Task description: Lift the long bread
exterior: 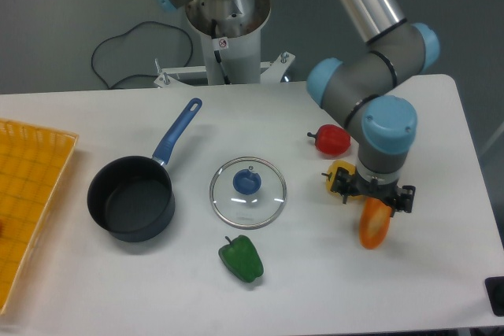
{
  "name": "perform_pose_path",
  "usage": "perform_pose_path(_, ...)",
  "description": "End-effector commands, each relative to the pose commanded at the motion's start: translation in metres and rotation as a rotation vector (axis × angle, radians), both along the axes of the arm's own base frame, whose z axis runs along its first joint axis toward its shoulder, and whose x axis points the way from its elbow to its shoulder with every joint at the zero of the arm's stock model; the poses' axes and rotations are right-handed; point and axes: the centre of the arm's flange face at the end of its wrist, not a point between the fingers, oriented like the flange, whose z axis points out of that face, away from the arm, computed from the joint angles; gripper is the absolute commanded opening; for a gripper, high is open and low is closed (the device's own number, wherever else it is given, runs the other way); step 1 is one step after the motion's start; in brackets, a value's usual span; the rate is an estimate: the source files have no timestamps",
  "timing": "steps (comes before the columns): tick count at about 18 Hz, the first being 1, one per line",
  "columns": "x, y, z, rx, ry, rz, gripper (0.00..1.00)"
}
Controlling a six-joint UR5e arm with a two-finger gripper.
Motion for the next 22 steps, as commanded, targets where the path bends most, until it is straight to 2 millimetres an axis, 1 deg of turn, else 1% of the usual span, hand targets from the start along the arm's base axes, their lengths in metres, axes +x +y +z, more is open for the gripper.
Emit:
perform_pose_path(3,-0.005,-0.004,-0.006,-0.004,-0.005,-0.008,1.00)
perform_pose_path(7,-0.009,-0.003,-0.015,-0.008,-0.014,-0.012,1.00)
perform_pose_path(12,-0.008,-0.002,-0.027,-0.017,-0.032,-0.009,1.00)
perform_pose_path(14,-0.008,-0.002,-0.026,-0.016,-0.030,-0.009,1.00)
perform_pose_path(17,-0.008,-0.004,-0.035,-0.023,-0.044,-0.003,1.00)
perform_pose_path(22,-0.014,-0.008,-0.037,-0.002,-0.057,0.008,1.00)
